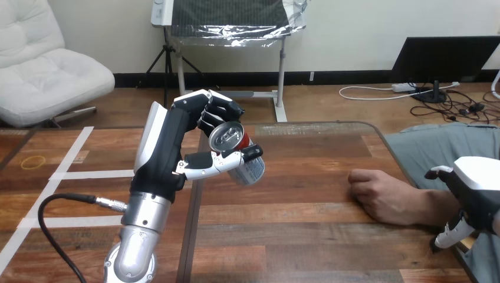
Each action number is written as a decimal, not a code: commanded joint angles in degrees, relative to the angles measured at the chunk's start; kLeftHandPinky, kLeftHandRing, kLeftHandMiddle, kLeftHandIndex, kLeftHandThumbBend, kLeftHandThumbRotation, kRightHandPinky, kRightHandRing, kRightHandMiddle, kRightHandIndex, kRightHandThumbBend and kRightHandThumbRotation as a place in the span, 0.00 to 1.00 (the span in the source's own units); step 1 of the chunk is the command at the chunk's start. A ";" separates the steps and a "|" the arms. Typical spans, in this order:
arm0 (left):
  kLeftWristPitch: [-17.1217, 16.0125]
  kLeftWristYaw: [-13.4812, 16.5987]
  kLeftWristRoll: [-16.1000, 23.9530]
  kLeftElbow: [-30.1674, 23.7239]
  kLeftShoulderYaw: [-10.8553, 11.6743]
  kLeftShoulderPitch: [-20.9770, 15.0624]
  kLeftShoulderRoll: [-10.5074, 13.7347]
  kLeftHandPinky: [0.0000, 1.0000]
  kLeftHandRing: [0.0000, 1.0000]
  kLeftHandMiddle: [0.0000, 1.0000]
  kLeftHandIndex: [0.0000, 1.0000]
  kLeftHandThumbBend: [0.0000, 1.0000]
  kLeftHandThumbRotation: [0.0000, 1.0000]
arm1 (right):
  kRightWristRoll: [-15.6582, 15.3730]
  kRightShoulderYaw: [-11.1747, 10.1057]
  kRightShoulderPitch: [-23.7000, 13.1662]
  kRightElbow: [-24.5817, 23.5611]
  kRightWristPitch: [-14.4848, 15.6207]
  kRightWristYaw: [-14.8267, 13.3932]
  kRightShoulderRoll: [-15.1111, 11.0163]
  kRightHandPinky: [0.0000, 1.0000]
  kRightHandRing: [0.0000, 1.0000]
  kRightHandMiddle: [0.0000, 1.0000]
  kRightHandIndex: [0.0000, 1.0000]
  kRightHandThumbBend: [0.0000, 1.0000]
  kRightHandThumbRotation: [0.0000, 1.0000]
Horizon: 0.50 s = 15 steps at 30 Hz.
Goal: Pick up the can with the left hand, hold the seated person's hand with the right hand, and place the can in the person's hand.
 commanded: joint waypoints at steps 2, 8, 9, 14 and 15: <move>-0.53 0.40 -0.71 -3.35 0.70 -2.06 0.09 0.36 0.42 0.48 0.50 0.64 0.00 | -1.02 1.70 -5.29 4.16 0.53 -0.19 -2.31 0.86 0.90 0.91 0.89 0.79 0.07; -0.31 0.36 -0.51 -3.47 0.72 -1.93 0.25 0.37 0.42 0.49 0.51 0.64 0.00 | -0.88 2.78 -6.85 6.93 0.02 -1.24 -2.68 0.87 0.90 0.91 0.89 0.78 0.08; -0.27 0.33 -0.50 -3.52 0.71 -1.90 0.27 0.37 0.42 0.49 0.51 0.64 0.00 | -0.84 2.88 -6.98 7.19 -0.06 -1.37 -2.73 0.87 0.90 0.91 0.89 0.78 0.08; -0.64 0.34 -0.31 -3.27 0.69 -1.88 0.51 0.37 0.42 0.49 0.51 0.64 0.00 | -0.84 3.64 -8.19 9.27 -0.45 -2.04 -2.90 0.87 0.91 0.91 0.89 0.78 0.10; -0.72 0.34 -0.31 -3.24 0.69 -1.87 0.54 0.37 0.42 0.49 0.51 0.64 0.00 | -0.82 3.76 -8.33 9.51 -0.47 -2.15 -2.94 0.87 0.91 0.91 0.89 0.78 0.10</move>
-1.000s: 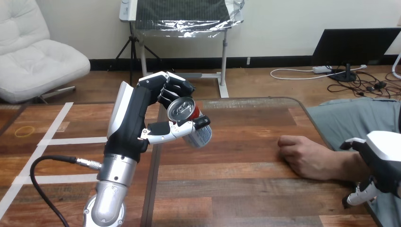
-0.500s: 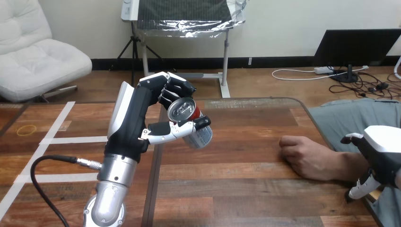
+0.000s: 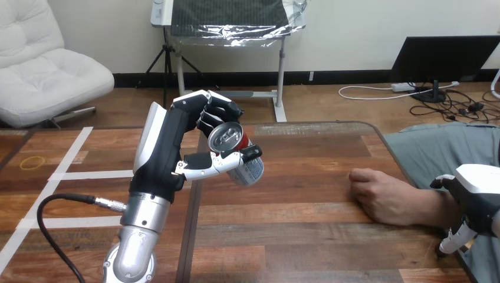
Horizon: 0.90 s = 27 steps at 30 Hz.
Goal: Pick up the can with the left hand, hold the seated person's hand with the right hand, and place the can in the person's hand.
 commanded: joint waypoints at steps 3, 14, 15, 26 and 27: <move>-0.81 0.24 -0.52 -3.18 0.62 -1.92 0.43 0.37 0.42 0.49 0.51 0.64 0.00 | -0.78 1.25 -5.58 3.31 -0.61 -2.41 -2.33 0.87 0.91 0.91 0.89 0.77 0.11; -0.61 -0.27 -0.71 -3.45 0.74 -1.60 0.62 0.37 0.42 0.48 0.51 0.63 0.00 | -1.11 3.59 -8.37 8.31 -1.21 -3.85 -2.75 0.88 0.92 0.92 0.90 0.76 0.13; -0.60 -0.29 -0.72 -3.47 0.75 -1.58 0.65 0.37 0.42 0.48 0.51 0.63 0.00 | -1.11 3.81 -8.56 8.58 -1.23 -3.90 -2.82 0.88 0.92 0.92 0.90 0.76 0.13; -0.40 -0.16 -0.52 -3.58 0.82 -1.58 0.78 0.37 0.42 0.48 0.51 0.64 0.00 | -2.00 6.67 -11.74 11.82 0.54 -1.43 -2.69 0.92 0.94 0.94 0.91 0.73 0.15; -0.38 -0.16 -0.51 -3.58 0.82 -1.59 0.78 0.37 0.42 0.48 0.51 0.64 0.00 | -2.01 6.83 -11.91 12.02 0.58 -1.39 -2.68 0.92 0.94 0.94 0.91 0.72 0.15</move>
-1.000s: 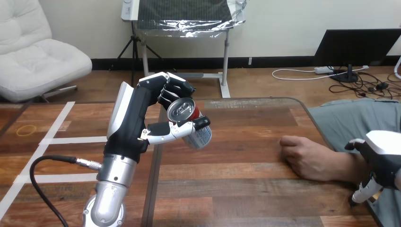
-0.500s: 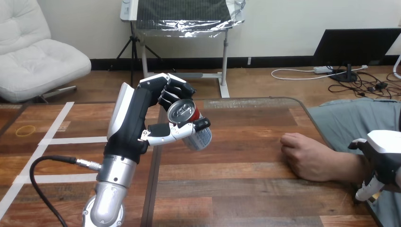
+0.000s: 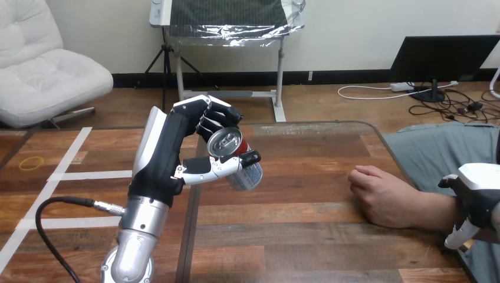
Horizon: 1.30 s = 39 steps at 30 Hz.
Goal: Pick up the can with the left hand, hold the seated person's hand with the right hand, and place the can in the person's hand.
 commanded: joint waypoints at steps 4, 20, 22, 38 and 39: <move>-0.42 0.57 -0.29 -3.47 0.83 -2.57 0.47 0.37 0.41 0.48 0.51 0.64 0.00 | -1.05 2.24 -6.22 3.11 0.48 0.54 -1.19 0.92 0.94 0.93 0.91 0.72 0.15; -0.35 0.26 -0.50 -3.58 0.73 -2.78 0.52 0.37 0.41 0.48 0.51 0.64 0.00 | 0.00 4.67 -9.62 8.65 -0.10 -0.60 0.21 0.85 0.88 0.90 0.87 0.71 0.12; -0.17 0.08 -0.67 -3.75 0.71 -2.71 0.49 0.37 0.41 0.48 0.51 0.64 0.00 | 0.24 4.85 -9.77 8.82 -0.06 -0.65 0.38 0.83 0.87 0.89 0.87 0.71 0.11; 0.22 -0.24 -0.70 -4.23 0.77 -2.53 0.56 0.36 0.41 0.48 0.51 0.63 0.00 | 2.20 5.83 -10.51 11.47 -2.51 -2.31 1.11 0.42 0.55 0.65 0.74 0.69 0.04; 0.19 -0.23 -0.70 -4.21 0.77 -2.54 0.56 0.37 0.41 0.48 0.51 0.63 0.00 | 2.26 5.90 -10.55 11.71 -2.76 -2.51 1.10 0.41 0.55 0.64 0.74 0.69 0.04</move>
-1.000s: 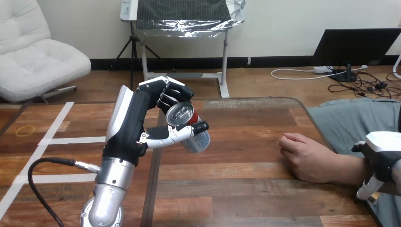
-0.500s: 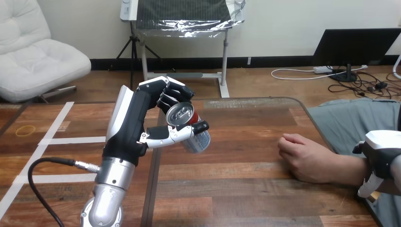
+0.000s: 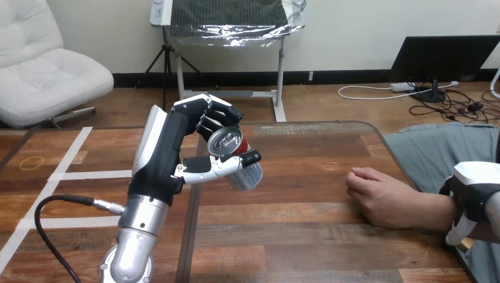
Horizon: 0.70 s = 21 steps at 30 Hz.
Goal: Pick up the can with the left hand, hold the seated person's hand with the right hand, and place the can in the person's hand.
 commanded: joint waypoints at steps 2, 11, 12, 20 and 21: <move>-0.41 0.31 -0.68 -3.35 0.78 -2.54 0.39 0.37 0.41 0.48 0.51 0.63 0.00 | 0.83 1.19 -3.67 2.48 -1.57 -2.18 1.03 0.41 0.54 0.63 0.71 0.70 0.03; -0.17 0.46 -0.46 -3.50 0.77 -2.51 0.33 0.36 0.41 0.48 0.51 0.64 0.00 | 1.47 1.67 -3.89 3.64 -2.07 -2.58 1.34 0.44 0.58 0.65 0.69 0.70 0.00; -0.17 0.47 -0.46 -3.49 0.76 -2.52 0.32 0.36 0.41 0.48 0.51 0.64 0.00 | 1.55 1.70 -3.89 3.67 -2.12 -2.59 1.32 0.45 0.58 0.65 0.68 0.70 0.00; -0.31 0.54 -0.41 -3.47 0.72 -2.60 0.26 0.36 0.41 0.48 0.51 0.63 0.00 | 2.05 1.85 -3.39 3.13 -2.27 -2.38 1.13 0.48 0.60 0.67 0.68 0.71 0.00; -0.24 0.53 -0.42 -3.53 0.72 -2.58 0.25 0.36 0.41 0.48 0.51 0.63 0.00 | 2.10 1.91 -3.36 3.09 -2.28 -2.38 1.09 0.49 0.60 0.67 0.68 0.71 0.00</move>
